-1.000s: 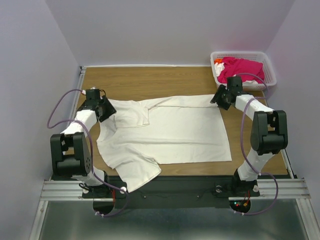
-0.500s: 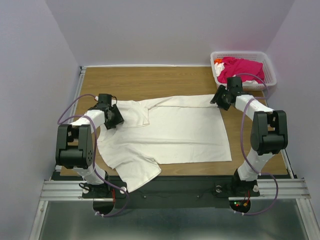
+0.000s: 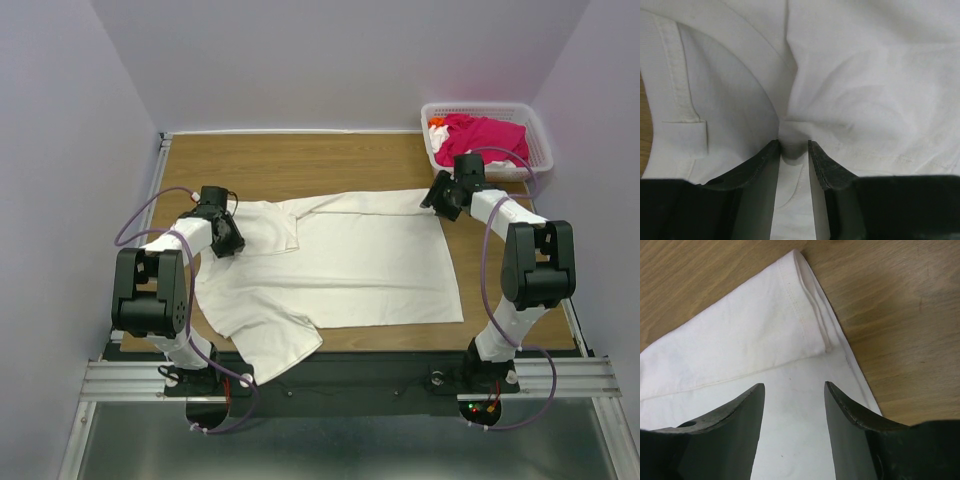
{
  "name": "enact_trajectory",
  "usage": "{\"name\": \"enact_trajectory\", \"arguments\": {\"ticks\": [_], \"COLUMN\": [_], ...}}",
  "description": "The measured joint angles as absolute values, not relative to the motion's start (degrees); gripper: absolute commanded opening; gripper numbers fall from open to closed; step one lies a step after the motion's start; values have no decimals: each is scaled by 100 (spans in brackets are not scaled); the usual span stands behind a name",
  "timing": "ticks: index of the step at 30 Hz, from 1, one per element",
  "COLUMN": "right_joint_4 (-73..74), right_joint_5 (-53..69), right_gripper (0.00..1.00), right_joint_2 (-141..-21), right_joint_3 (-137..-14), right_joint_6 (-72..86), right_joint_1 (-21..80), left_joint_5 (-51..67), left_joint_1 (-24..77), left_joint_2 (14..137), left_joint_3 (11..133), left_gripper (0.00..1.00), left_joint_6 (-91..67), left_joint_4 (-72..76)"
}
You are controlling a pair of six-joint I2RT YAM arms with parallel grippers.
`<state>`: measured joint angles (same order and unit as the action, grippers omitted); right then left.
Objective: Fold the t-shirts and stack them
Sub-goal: Fold the tshirt
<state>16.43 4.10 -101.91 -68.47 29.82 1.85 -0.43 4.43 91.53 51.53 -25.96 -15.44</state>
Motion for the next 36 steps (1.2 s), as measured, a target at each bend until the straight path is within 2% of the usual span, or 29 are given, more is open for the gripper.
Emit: {"name": "enact_trajectory", "arguments": {"ticks": [2,5,7,9,15,36], "right_joint_4": [1643,1643,1643,1643,1643,1623], "right_joint_5": [410,410,410,410,401,167], "right_gripper": [57,57,57,57,57,56], "right_joint_2": [-10191,-10191,-10191,-10191,-10191,-11004], "right_joint_3": [-6847,-6847,-6847,-6847,-6847,-7251], "right_joint_6": [2982,2982,2982,2982,2982,3157], "right_joint_1": [185,185,185,185,185,185], "left_joint_5": [-82,-119,-119,-117,-110,-51], "left_joint_1": [456,480,482,484,530,556], "left_joint_2": [9142,9122,9122,9120,9118,8652], "left_joint_3": [5221,5293,5336,5343,5343,5352], "left_gripper": [31,30,24,22,0,0], "left_joint_6": [-2598,-2585,-2585,-2589,-2582,-2598], "left_joint_4": [-1610,-1634,-1649,-1651,-1669,-1909]}}
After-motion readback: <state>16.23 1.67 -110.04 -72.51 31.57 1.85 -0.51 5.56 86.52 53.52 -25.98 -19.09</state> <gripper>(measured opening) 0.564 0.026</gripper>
